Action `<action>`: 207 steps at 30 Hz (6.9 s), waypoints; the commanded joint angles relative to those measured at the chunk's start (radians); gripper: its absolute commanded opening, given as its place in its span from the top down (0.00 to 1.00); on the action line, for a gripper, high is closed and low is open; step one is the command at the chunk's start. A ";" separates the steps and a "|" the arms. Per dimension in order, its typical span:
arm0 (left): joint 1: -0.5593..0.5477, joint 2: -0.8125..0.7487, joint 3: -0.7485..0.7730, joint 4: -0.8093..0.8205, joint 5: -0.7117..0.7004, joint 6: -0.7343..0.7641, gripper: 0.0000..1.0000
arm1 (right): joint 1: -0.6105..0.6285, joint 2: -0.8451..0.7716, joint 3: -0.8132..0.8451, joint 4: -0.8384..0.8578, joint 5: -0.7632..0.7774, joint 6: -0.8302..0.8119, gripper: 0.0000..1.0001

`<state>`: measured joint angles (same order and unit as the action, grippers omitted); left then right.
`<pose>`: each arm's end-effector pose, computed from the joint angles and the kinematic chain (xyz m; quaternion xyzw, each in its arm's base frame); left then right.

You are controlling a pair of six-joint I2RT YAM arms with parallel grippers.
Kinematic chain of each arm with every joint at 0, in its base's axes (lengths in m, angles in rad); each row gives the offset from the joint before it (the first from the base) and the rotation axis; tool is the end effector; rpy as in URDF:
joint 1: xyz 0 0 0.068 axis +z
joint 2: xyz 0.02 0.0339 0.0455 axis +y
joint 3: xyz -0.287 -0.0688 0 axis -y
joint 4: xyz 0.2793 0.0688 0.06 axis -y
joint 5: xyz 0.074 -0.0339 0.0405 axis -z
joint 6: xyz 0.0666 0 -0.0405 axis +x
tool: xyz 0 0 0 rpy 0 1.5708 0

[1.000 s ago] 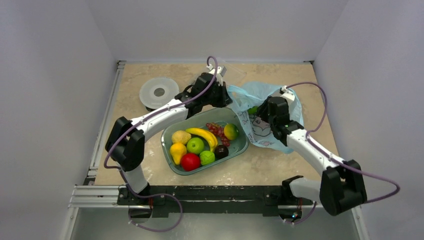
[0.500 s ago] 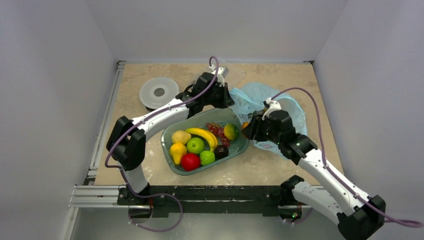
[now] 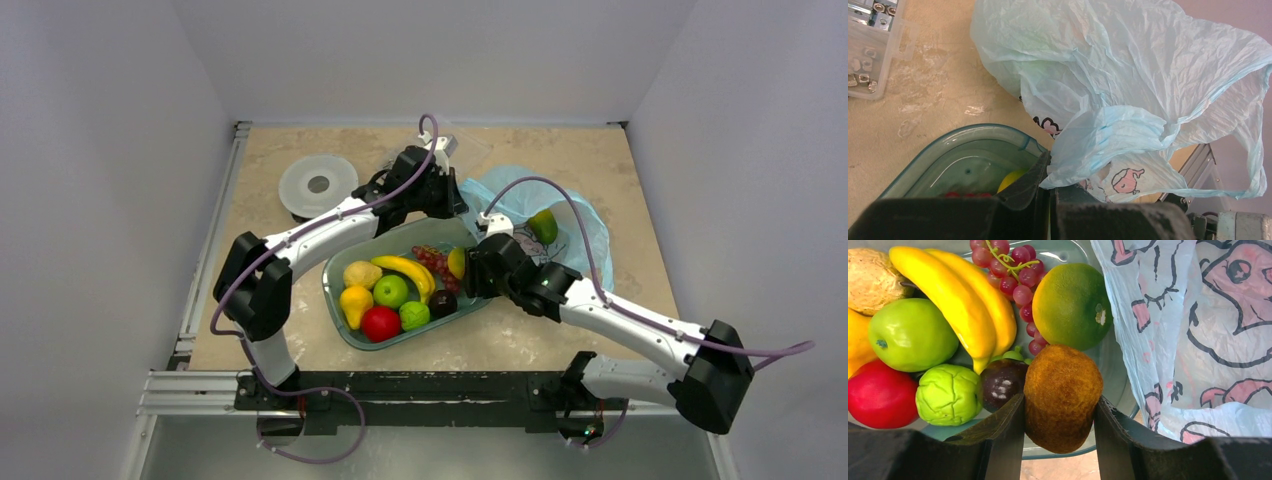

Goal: Take the fake fruits out of the plastic bag

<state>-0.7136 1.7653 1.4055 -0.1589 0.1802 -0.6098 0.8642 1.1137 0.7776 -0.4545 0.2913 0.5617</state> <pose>0.3545 -0.3227 0.2837 0.0898 0.8578 -0.3687 0.3467 0.1923 0.1958 0.2376 -0.0833 0.9129 0.1446 0.3724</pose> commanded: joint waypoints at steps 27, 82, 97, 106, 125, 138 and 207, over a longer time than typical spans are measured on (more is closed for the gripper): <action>0.003 -0.054 -0.052 0.078 0.022 -0.069 1.00 | -0.197 -0.183 -0.055 0.108 0.330 0.219 0.51; -0.018 -0.137 -0.133 0.079 -0.017 -0.045 1.00 | -0.522 0.688 0.095 1.025 0.151 0.138 0.33; -0.018 -0.125 -0.148 0.107 -0.017 -0.085 1.00 | -0.515 0.379 -0.153 0.858 0.061 0.169 0.79; -0.018 -0.125 -0.169 0.123 -0.020 -0.097 1.00 | -0.490 0.041 -0.264 0.589 0.004 0.138 0.91; -0.014 -0.037 -0.054 0.079 0.010 -0.071 1.00 | -0.491 -0.305 -0.060 0.087 -0.267 -0.043 1.00; 0.016 -0.011 -0.028 0.058 0.108 -0.041 1.00 | -0.115 -0.287 -0.159 0.382 -0.472 -0.075 1.00; 0.053 -0.029 0.039 0.013 0.161 0.030 1.00 | -0.318 0.396 0.094 0.548 0.638 -0.540 0.28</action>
<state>-0.6746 1.7561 1.3930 -0.1528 0.3256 -0.6300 0.5655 1.4612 0.8394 0.0139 0.9241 0.2508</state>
